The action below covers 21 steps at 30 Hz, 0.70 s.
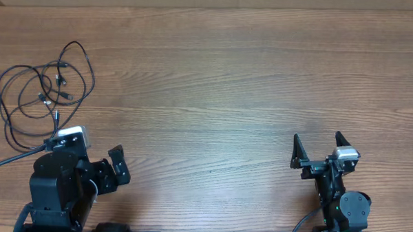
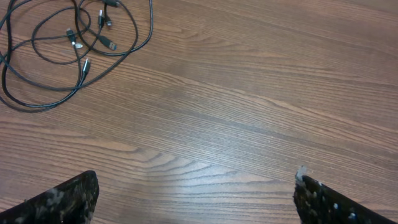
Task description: Untangle cables
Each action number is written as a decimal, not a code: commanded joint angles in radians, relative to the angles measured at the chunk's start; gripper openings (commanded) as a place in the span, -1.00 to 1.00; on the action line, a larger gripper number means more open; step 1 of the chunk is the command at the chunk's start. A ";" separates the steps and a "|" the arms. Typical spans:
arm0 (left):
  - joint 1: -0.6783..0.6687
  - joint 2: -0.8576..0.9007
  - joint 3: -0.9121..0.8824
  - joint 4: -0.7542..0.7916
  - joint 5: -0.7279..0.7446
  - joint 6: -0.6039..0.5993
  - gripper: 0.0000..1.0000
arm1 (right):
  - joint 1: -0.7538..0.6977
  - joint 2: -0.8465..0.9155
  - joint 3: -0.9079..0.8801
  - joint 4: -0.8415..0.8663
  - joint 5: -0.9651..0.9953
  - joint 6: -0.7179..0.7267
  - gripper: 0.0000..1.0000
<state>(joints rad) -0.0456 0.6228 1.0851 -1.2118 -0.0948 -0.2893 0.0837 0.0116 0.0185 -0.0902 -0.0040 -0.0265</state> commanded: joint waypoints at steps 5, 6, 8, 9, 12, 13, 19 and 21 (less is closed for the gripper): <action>0.001 0.000 -0.005 0.003 -0.010 -0.010 0.99 | -0.007 -0.009 -0.011 0.006 -0.005 -0.005 1.00; 0.001 0.000 -0.005 0.003 -0.010 -0.010 0.99 | -0.007 -0.009 -0.011 0.006 -0.005 -0.005 1.00; 0.001 0.000 -0.005 0.003 -0.010 -0.010 0.99 | -0.007 -0.009 -0.011 0.006 -0.005 -0.005 1.00; 0.001 0.000 -0.005 0.003 -0.010 -0.010 0.99 | -0.007 -0.009 -0.011 0.006 -0.005 -0.005 1.00; 0.001 0.000 -0.005 0.003 -0.010 -0.010 0.99 | -0.007 -0.009 -0.011 0.006 -0.005 -0.005 1.00; 0.001 0.000 -0.005 0.003 -0.010 -0.010 0.99 | -0.007 -0.009 -0.011 0.006 -0.005 -0.005 1.00; 0.008 -0.034 -0.019 0.004 -0.016 0.006 0.99 | -0.007 -0.009 -0.011 0.006 -0.005 -0.005 1.00; 0.008 -0.106 -0.082 0.035 -0.029 0.005 0.99 | -0.007 -0.009 -0.011 0.006 -0.005 -0.005 1.00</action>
<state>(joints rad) -0.0452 0.6003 1.0706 -1.2057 -0.0994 -0.2890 0.0837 0.0116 0.0185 -0.0898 -0.0036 -0.0261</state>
